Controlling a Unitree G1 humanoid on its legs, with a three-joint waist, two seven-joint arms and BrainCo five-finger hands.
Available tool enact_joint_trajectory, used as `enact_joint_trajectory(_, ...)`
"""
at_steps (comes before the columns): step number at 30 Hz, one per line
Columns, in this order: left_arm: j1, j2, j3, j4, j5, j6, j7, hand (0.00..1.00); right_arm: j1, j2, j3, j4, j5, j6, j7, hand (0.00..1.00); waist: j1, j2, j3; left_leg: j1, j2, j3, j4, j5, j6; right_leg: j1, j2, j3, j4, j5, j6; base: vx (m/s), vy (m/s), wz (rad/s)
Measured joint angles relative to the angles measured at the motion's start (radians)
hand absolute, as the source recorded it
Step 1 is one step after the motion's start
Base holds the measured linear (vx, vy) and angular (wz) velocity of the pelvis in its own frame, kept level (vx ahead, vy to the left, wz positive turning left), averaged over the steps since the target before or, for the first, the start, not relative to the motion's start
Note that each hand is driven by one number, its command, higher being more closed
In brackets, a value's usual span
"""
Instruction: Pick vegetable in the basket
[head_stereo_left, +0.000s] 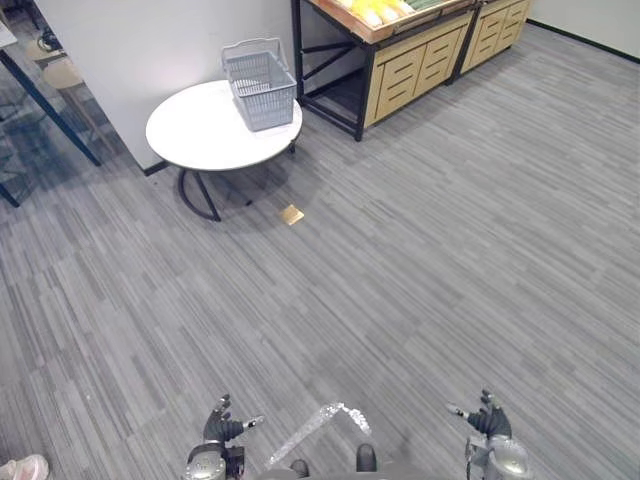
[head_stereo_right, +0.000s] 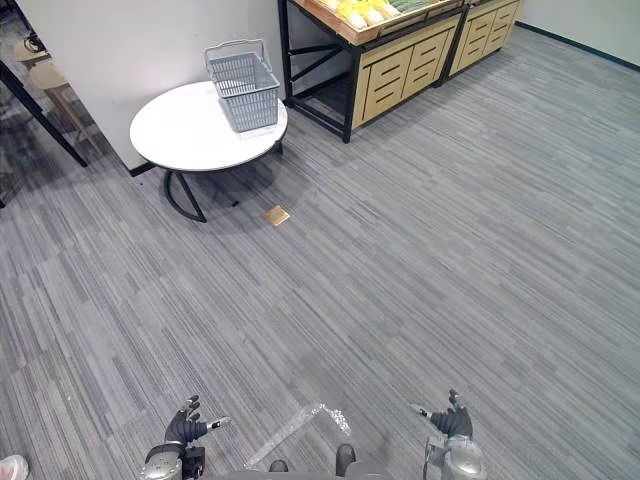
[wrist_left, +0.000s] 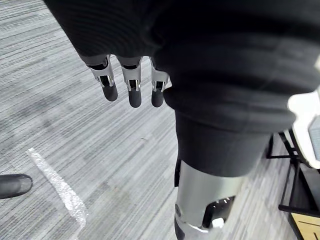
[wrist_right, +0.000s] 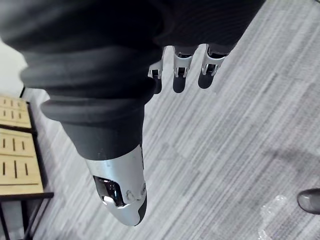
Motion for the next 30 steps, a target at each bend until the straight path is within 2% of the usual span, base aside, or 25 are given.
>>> enact_joint_trajectory(6, 0.008, 0.009, 0.000, -0.028, 0.011, -0.002, 0.004, 0.00, 0.002, -0.005, 0.034, -0.041, -0.039, -0.017, 0.000, 0.00, -0.001, 0.000, 0.000, 0.003, 0.002, -0.002, 0.010, -0.002, 0.001, 0.009, 0.000, -0.004, 0.000, -0.003, 0.004, 0.01, -0.007, 0.01)
enact_joint_trajectory(11, 0.028, 0.009, 0.000, -0.057, 0.018, -0.003, 0.006, 0.00, 0.005, -0.018, 0.048, -0.055, -0.039, -0.022, -0.001, 0.00, -0.023, 0.005, 0.002, -0.012, 0.005, -0.008, 0.016, -0.018, 0.006, 0.003, 0.001, -0.027, 0.003, -0.007, 0.003, -0.05, -0.013, 0.13)
enact_joint_trajectory(13, 0.029, 0.008, 0.000, -0.057, 0.018, -0.003, 0.006, 0.00, 0.010, -0.018, 0.048, -0.056, -0.039, -0.022, -0.001, 0.00, -0.023, 0.010, 0.004, -0.013, 0.008, -0.008, 0.016, -0.027, 0.016, 0.000, 0.003, -0.031, 0.007, -0.007, 0.003, -0.06, 0.004, 0.07)
enact_joint_trajectory(23, 0.044, 0.006, 0.005, -0.079, -0.005, 0.000, 0.023, 0.00, 0.011, -0.015, 0.048, -0.093, -0.026, -0.015, -0.008, 0.00, -0.022, 0.023, -0.001, -0.055, 0.010, 0.008, 0.024, -0.035, 0.013, -0.053, 0.004, -0.019, 0.031, -0.012, 0.005, -0.02, 0.006, -0.03)
enact_joint_trajectory(27, 0.048, 0.005, 0.014, -0.131, -0.025, 0.000, 0.025, 0.00, -0.011, -0.014, 0.048, -0.101, -0.024, -0.015, -0.013, 0.00, -0.012, 0.023, 0.000, -0.102, 0.021, 0.024, 0.113, -0.095, 0.016, -0.086, 0.009, -0.005, 0.076, -0.041, 0.007, 0.05, 0.009, -0.15)
enact_joint_trajectory(28, 0.047, 0.004, 0.018, -0.147, -0.032, 0.000, 0.026, 0.00, -0.011, -0.014, 0.048, -0.122, -0.016, -0.014, -0.022, 0.00, 0.002, 0.024, 0.000, -0.125, 0.024, 0.031, 0.144, -0.121, 0.021, -0.112, 0.010, 0.008, 0.118, -0.067, 0.010, 0.04, 0.024, -0.23)
enact_joint_trajectory(30, 0.045, 0.003, 0.022, -0.183, -0.036, -0.001, 0.039, 0.00, -0.019, -0.015, 0.047, -0.146, -0.006, -0.015, -0.031, 0.00, 0.003, 0.020, 0.000, -0.156, 0.011, 0.039, 0.199, -0.171, 0.037, -0.176, -0.007, 0.013, 0.247, -0.148, 0.025, 0.08, 0.060, -0.07)
